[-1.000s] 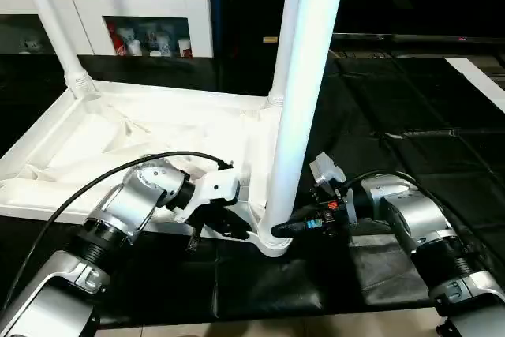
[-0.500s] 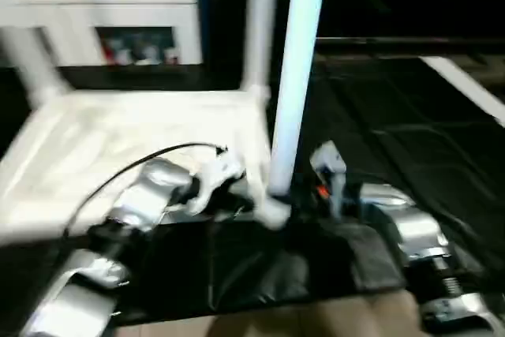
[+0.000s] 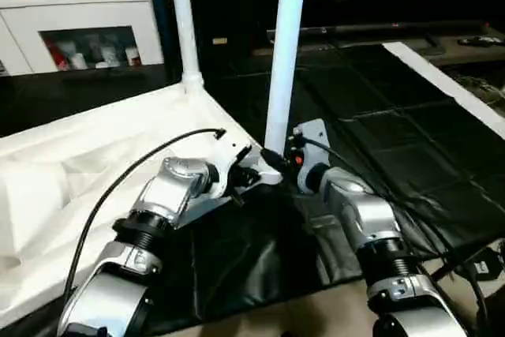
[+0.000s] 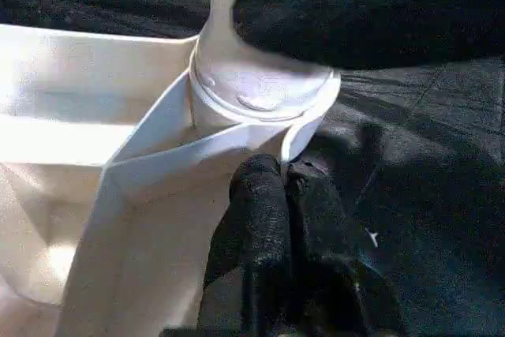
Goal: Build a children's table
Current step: Rotate leg to tighten
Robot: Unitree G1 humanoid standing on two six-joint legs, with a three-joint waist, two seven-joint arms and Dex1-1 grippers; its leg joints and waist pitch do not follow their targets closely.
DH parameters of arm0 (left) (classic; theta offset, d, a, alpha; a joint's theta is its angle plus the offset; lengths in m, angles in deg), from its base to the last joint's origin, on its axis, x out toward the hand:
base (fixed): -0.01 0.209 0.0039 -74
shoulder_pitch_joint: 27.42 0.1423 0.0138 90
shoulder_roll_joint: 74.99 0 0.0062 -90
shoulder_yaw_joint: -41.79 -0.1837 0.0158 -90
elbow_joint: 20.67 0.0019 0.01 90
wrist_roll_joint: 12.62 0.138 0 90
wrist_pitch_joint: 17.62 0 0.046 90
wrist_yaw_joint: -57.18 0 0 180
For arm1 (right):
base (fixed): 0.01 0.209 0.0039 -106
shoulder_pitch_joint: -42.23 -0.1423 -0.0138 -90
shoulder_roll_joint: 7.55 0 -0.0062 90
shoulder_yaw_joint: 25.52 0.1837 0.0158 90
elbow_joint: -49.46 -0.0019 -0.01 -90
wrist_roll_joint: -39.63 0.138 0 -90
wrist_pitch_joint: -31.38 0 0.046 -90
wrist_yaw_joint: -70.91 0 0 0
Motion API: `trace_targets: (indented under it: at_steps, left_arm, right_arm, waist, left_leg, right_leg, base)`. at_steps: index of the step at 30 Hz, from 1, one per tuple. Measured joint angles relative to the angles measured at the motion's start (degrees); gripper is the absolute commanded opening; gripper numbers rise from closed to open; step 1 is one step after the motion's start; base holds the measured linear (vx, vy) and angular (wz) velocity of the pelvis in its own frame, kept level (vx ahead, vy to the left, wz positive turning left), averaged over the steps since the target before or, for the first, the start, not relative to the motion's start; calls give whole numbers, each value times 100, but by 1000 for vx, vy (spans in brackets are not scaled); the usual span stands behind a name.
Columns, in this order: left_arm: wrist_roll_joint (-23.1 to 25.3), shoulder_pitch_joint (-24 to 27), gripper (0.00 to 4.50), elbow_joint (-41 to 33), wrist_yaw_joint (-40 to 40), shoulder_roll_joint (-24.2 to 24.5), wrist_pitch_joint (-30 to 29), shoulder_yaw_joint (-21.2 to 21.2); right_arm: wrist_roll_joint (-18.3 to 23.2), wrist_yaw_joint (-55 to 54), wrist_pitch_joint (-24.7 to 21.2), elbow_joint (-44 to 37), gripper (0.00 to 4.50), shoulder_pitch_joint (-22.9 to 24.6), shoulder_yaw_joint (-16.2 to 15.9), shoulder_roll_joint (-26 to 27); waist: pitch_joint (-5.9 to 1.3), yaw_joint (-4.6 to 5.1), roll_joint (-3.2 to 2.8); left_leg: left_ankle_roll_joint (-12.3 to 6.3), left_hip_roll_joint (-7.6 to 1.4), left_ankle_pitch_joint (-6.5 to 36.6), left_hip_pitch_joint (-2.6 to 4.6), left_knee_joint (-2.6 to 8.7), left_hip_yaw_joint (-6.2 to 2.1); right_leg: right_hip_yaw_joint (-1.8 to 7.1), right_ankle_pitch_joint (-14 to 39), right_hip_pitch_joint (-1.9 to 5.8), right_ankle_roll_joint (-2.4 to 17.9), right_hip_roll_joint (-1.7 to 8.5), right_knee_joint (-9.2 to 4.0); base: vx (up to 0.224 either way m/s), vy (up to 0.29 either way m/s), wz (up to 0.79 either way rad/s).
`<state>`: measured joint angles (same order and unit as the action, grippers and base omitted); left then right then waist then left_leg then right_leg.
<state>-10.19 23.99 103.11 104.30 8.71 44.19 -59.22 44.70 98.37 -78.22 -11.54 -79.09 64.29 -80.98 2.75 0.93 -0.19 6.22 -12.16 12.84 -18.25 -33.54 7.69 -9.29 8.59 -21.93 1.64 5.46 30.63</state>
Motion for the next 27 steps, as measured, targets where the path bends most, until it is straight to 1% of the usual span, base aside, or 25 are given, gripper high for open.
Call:
trace_targets:
  at_steps: [2, 3, 4, 6, 7, 8, 9, 11, 12, 13, 15, 19, 21, 26, 27]
  left_arm:
    - [-3, 1, 0, -20, 101, 2, 31, -9]
    - [-5, 1, 0, -25, 144, 4, 48, -15]
    - [-7, 1, 0, -40, 210, 26, 119, -51]
    - [-21, 15, 0, -92, 353, 108, 258, -137]
    - [-35, 28, 0, -113, 410, 138, 308, -163]
    - [-38, 37, 0, -130, 464, 166, 360, -191]
    - [-46, 50, 0, -160, 581, 239, 444, -254]
    - [-62, 89, 0, -197, 780, 332, 522, -287]
    - [-57, 96, 0, -214, 899, 390, 566, -324]
    - [-60, 101, 0, -240, 1034, 455, 601, -375]
    - [-63, 160, 0, -292, 1302, 589, 734, -468]
    - [-61, 199, 0, -352, 1660, 787, 915, -594]
    - [-53, 202, 0, -384, 1841, 894, 1054, -699]
    - [-62, 241, 0, -431, 2503, 1228, 1444, -883]
    - [-61, 244, 0, -437, 2613, 1286, 1517, -912]
  right_arm:
    - [-4, 42, 47, -10, 302, 44, -2, -27]
    - [-7, 68, 82, -10, 311, 52, -4, -41]
    - [-8, 185, 138, -56, 311, 88, -36, -101]
    - [2, 509, 259, -184, 333, 213, -97, -259]
    - [17, 671, 288, -207, 333, 241, -123, -347]
    - [35, 822, 297, -236, 357, 267, -148, -430]
    - [99, 1103, 304, -339, 357, 342, -207, -599]
    - [198, 1514, 330, -424, 371, 447, -269, -814]
    - [220, 1720, 339, -452, 384, 486, -279, -955]
    - [257, 1963, 335, -505, 384, 515, -345, -1102]
    - [342, 2497, 333, -612, 410, 597, -480, -1426]
    - [427, 3045, 340, -630, 444, 645, -531, -1643]
    - [454, 3261, 367, -602, 444, 636, -564, -1736]
    - [495, 3823, 414, -526, 444, 575, -604, -2173]
    - [515, 3973, 397, -528, 444, 550, -693, -2243]
  waist:
    - [0, -41, 12]
    - [-1, -67, 13]
    - [-2, -113, 18]
    - [-2, -179, 18]
    - [-2, -204, 18]
    - [-2, -227, 19]
    - [-2, -277, 19]
    - [-2, -325, 19]
    - [-1, -339, 18]
    - [-1, -351, 18]
    - [-1, -378, 17]
    - [-1, -396, 18]
    - [4, -410, 28]
    - [5, -446, 47]
    - [5, -450, 47]
  left_leg:
    - [-5, 27, 4, 0, 3, 15]
    - [-3, 27, 4, 6, 10, 35]
    - [4, 27, 8, -2, 9, 49]
    - [-4, 21, -3, -14, 33, 51]
    - [-16, 21, -10, -15, 37, 52]
    - [-15, 22, -10, -15, 36, 54]
    - [-16, 21, -10, -14, 45, 54]
    - [-16, 20, -10, -14, 54, 54]
    - [-16, 19, -10, -15, 54, 57]
    - [-16, 22, -10, -15, 54, 60]
    - [-16, 27, -10, -15, 51, 68]
    - [-15, 27, -10, -15, 36, 81]
    - [-14, 27, -11, -15, 34, 85]
    - [-15, 25, -11, -15, 35, 86]
    - [-15, 25, -11, -16, 36, 87]
  right_leg:
    - [76, -37, -35, -1, 0, 71]
    - [99, -38, -50, 1, 0, 104]
    - [127, -38, -88, 1, -1, 157]
    - [145, -30, -126, 2, -16, 194]
    - [150, -22, -138, 23, -17, 218]
    - [159, -7, -150, 38, -17, 246]
    - [160, 0, -155, 45, -22, 249]
    - [161, 7, -158, 49, -24, 250]
    - [164, 8, -160, 49, -24, 251]
    - [174, 7, -161, 49, -24, 250]
    - [202, 7, -161, 49, -26, 251]
    - [220, 6, -158, 49, -26, 254]
    - [225, 9, -157, 44, -25, 255]
    - [229, 11, -157, 41, -26, 262]
    - [229, 11, -157, 41, -26, 262]
  base:
    - [0, 0, 0]
    - [0, 0, 0]
    - [0, 0, 0]
    - [0, 0, 0]
    - [0, 0, 0]
    - [0, 0, 0]
    - [0, 0, 0]
    - [0, 0, 0]
    - [0, 0, 0]
    - [0, 0, 0]
    - [0, 0, 0]
    - [0, 0, 0]
    - [0, 0, 0]
    - [0, 0, 0]
    - [0, 0, 0]
